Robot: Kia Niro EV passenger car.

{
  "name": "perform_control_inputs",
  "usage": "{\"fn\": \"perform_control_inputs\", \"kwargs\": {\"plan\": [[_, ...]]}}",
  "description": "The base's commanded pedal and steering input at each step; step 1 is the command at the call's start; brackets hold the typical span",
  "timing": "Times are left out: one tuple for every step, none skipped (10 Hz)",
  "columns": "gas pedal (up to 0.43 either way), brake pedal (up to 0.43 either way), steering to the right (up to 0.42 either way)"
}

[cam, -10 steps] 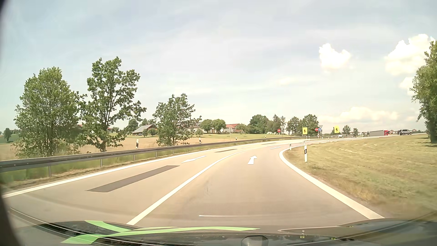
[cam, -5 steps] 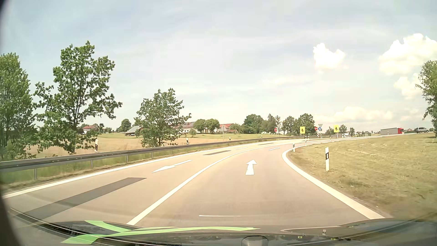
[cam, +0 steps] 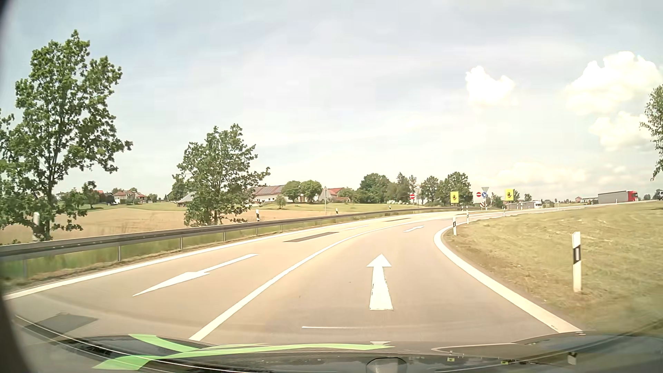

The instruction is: Follow the waypoints while adhering to traffic rules and regulations

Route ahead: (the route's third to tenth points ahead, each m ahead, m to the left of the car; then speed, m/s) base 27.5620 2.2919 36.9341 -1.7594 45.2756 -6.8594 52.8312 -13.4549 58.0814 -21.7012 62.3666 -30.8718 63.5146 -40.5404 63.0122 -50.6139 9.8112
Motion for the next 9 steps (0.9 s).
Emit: {"fn": "perform_control_inputs", "kwargs": {"plan": [[0.157, 0.0, 0.024], [0.157, 0.0, 0.024], [0.157, 0.0, 0.024], [0.157, 0.0, 0.025], [0.15, 0.0, 0.027], [0.15, 0.0, 0.028], [0.15, 0.0, 0.03], [0.15, 0.0, 0.03], [0.15, 0.0, 0.03]]}}
